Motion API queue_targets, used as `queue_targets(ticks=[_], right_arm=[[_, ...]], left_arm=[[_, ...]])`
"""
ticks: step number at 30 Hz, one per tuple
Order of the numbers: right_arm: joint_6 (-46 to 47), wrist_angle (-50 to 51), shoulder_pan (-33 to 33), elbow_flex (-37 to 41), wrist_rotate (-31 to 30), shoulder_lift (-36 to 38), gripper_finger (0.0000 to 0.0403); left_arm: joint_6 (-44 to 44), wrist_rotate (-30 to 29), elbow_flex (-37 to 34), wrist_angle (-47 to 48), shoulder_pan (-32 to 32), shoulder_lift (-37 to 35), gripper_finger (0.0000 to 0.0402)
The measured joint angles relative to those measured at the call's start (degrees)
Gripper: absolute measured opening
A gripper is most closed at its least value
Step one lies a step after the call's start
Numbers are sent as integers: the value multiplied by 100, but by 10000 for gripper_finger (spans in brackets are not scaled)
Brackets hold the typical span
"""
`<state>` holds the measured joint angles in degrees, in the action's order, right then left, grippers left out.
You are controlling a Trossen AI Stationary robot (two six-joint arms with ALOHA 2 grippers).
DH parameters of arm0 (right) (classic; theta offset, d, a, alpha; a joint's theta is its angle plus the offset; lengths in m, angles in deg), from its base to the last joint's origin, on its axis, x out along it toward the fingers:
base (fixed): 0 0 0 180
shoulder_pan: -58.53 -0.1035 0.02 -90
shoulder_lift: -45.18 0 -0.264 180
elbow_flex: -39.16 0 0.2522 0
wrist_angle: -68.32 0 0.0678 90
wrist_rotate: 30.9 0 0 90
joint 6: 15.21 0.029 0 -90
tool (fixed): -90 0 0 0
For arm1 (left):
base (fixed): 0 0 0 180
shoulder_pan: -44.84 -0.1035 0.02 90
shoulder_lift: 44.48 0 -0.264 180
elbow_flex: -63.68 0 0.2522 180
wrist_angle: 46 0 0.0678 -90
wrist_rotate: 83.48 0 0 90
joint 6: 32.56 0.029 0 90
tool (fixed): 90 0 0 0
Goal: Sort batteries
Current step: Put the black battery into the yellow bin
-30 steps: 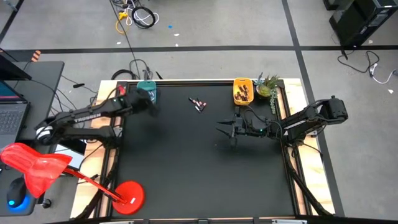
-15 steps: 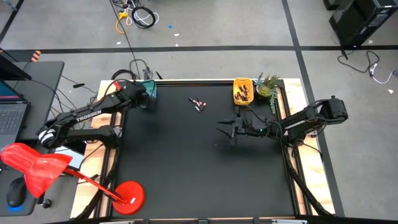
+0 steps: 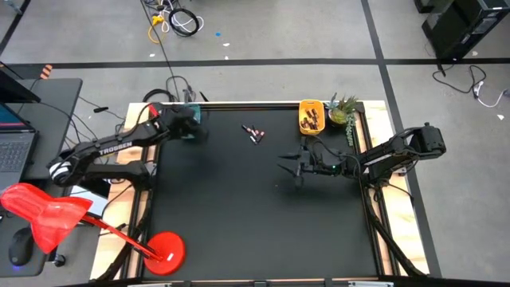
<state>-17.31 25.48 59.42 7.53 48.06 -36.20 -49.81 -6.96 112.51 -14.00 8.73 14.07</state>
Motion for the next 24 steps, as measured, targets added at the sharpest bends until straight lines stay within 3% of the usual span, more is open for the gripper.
queue_targets(ticks=[8,12,17,24], right_arm=[[328,5,10,-2,-312,0,149],[490,805,335,-350,-359,-3,149],[335,2570,1063,-1247,490,-6,149],[-164,3221,2022,-1894,1648,-6,149]], left_arm=[[224,-23,-560,-2178,924,10,140],[226,-31,-780,-2658,965,150,140],[228,-103,-811,-3159,961,642,140],[577,-105,-811,-3911,970,1495,140]])
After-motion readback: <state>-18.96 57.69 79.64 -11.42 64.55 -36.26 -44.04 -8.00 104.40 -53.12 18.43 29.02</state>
